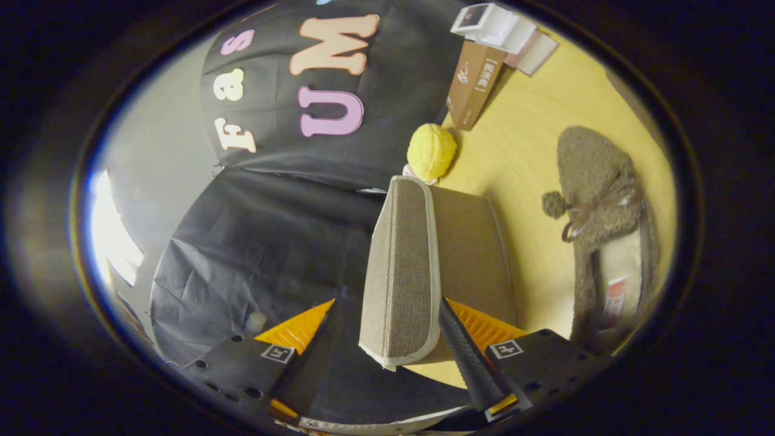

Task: Open the storage box then place both shoes into the box .Put the left shoe in first, then the right shoe, with the right side of both shoes facing outward in a uniform manner.

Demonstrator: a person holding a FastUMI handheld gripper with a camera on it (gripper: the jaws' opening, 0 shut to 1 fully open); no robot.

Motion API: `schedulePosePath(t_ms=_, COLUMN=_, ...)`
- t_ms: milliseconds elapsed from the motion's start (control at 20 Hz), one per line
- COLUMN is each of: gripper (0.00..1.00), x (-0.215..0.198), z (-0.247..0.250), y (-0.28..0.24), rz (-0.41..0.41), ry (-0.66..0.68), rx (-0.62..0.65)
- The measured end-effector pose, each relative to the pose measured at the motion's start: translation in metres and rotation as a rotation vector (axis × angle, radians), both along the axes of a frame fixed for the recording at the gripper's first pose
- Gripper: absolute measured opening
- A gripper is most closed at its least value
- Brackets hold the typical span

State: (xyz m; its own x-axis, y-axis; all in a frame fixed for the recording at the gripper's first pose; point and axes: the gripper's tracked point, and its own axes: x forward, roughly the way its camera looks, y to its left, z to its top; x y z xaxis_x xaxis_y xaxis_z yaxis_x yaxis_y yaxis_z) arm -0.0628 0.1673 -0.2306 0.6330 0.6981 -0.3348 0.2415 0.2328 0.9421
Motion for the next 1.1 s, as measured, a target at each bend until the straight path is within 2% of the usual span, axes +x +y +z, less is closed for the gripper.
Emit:
schedulePosePath(t_ms=300, gripper=1.0, x=-0.007, z=-0.018, y=0.01, rz=-0.022, ry=0.108, rx=0.144)
schedulePosePath(t_ms=450, gripper=1.0, x=-0.015, z=-0.016, y=0.02, rz=-0.006, ry=0.135, rx=0.187)
schedulePosePath(t_ms=850, gripper=0.99, x=-0.013, z=0.007, y=0.013, rz=-0.013, ry=0.124, rx=0.285)
schedulePosePath(t_ms=1100, gripper=0.98, x=-0.008, z=0.026, y=0.01, rz=-0.013, ry=0.091, rx=0.3)
